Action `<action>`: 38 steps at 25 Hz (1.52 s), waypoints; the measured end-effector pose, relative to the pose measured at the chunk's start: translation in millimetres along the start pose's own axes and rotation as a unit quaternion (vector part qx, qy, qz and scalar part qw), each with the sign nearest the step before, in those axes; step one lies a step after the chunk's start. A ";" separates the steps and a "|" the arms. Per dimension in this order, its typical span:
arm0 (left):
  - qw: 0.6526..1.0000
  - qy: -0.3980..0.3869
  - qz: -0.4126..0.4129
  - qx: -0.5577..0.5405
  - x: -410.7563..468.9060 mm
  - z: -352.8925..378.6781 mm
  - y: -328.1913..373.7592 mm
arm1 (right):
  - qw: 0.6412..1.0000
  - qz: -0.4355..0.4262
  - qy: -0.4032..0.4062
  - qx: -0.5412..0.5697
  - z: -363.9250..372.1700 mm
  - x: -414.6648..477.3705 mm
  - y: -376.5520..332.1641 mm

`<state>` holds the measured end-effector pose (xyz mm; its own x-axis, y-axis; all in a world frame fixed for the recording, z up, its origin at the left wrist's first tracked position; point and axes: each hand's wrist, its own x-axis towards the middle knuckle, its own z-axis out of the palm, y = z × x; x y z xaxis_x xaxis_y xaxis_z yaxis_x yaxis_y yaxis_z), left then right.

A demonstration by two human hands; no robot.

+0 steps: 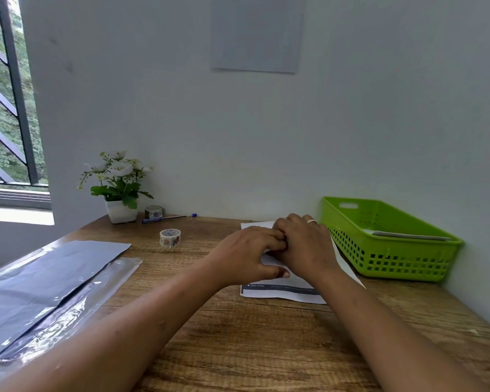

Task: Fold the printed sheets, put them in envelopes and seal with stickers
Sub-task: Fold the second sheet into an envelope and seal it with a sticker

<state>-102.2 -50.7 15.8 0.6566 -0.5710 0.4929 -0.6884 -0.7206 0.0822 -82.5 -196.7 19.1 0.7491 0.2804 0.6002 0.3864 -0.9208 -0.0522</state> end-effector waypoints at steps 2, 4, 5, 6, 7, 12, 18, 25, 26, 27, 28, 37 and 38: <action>1.000 -0.018 -0.004 -0.001 -0.3 1.2 -2.9 | 1.000 -0.007 -0.015 -0.001 2.0 0.4 0.0; 0.999 -0.045 -0.018 -0.020 -1.1 2.2 -7.7 | 0.999 -0.009 -0.050 0.001 3.4 0.8 2.9; 0.997 -0.063 -0.033 -0.033 -1.8 2.2 -10.5 | 0.996 -0.006 -0.085 0.012 4.1 1.3 5.6; 0.994 -0.083 -0.048 -0.044 -2.5 2.0 -13.2 | 0.990 -0.001 -0.133 0.037 4.6 2.4 8.6; 0.991 -0.102 -0.060 -0.054 -3.4 1.6 -15.9 | 0.980 0.002 -0.185 0.074 4.4 3.0 11.9; 0.977 -0.159 -0.108 -0.091 -8.5 -1.7 -29.1 | 0.925 0.011 -0.327 0.195 -4.6 2.8 26.4; 0.973 -0.173 -0.146 -0.048 -7.7 0.6 -35.9 | 0.922 0.002 -0.326 0.208 -3.6 4.6 30.8; 0.968 -0.154 -0.198 -0.023 -6.1 6.0 -33.1 | 0.933 -0.014 -0.317 0.168 -2.3 5.0 24.3; 0.968 -0.139 -0.208 -0.035 -5.8 5.5 -32.7 | 0.940 -0.021 -0.298 0.166 -2.2 5.7 22.4; 0.967 -0.117 -0.221 -0.052 -5.3 4.0 -32.3 | 0.948 -0.036 -0.271 0.165 -3.3 6.3 19.3; 0.966 -0.089 -0.234 -0.070 -5.1 2.7 -33.5 | 0.957 -0.059 -0.238 0.155 -4.8 6.3 15.6; 0.965 0.027 -0.236 -0.112 -4.8 1.9 -38.9 | 0.984 -0.162 0.032 -0.060 4.6 6.1 4.8; 0.981 0.031 -0.191 -0.034 -6.2 0.2 -37.2 | 0.984 -0.158 0.040 -0.067 6.1 7.2 6.1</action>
<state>-80.6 -20.5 9.5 0.8520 -0.2385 0.4661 -0.4167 -0.8478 0.3278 -71.5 -198.7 18.3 0.5562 0.5411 0.6307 0.5155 -0.8200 0.2489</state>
